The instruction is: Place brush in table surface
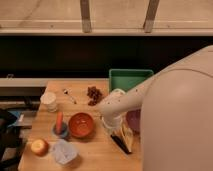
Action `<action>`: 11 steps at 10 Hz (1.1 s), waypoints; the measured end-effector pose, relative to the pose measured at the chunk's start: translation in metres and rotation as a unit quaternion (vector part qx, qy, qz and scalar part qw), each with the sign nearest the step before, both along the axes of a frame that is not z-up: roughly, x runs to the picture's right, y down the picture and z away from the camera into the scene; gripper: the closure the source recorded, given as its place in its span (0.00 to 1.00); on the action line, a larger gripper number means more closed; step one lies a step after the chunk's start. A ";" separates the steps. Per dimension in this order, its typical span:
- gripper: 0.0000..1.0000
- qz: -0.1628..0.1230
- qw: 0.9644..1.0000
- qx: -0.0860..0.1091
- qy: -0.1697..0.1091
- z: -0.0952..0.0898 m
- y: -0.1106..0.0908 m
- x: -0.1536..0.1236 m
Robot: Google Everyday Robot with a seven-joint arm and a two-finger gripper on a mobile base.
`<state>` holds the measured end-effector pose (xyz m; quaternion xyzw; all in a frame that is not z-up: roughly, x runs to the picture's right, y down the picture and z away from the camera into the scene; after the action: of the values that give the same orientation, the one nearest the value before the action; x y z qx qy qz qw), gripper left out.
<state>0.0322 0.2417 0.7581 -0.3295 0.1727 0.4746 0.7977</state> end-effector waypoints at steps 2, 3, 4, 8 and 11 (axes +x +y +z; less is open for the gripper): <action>1.00 -0.001 1.000 -0.022 -0.008 0.006 0.014 -0.006; 1.00 -0.002 0.999 -0.033 -0.012 0.007 0.020 -0.009; 1.00 -0.002 0.999 -0.041 -0.015 0.009 0.025 -0.010; 0.71 0.002 0.997 -0.068 -0.022 0.014 0.041 -0.014; 0.41 0.007 0.997 -0.073 -0.023 0.014 0.043 -0.015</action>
<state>0.0174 0.2848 0.7718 -0.3987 0.1862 0.4583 0.7722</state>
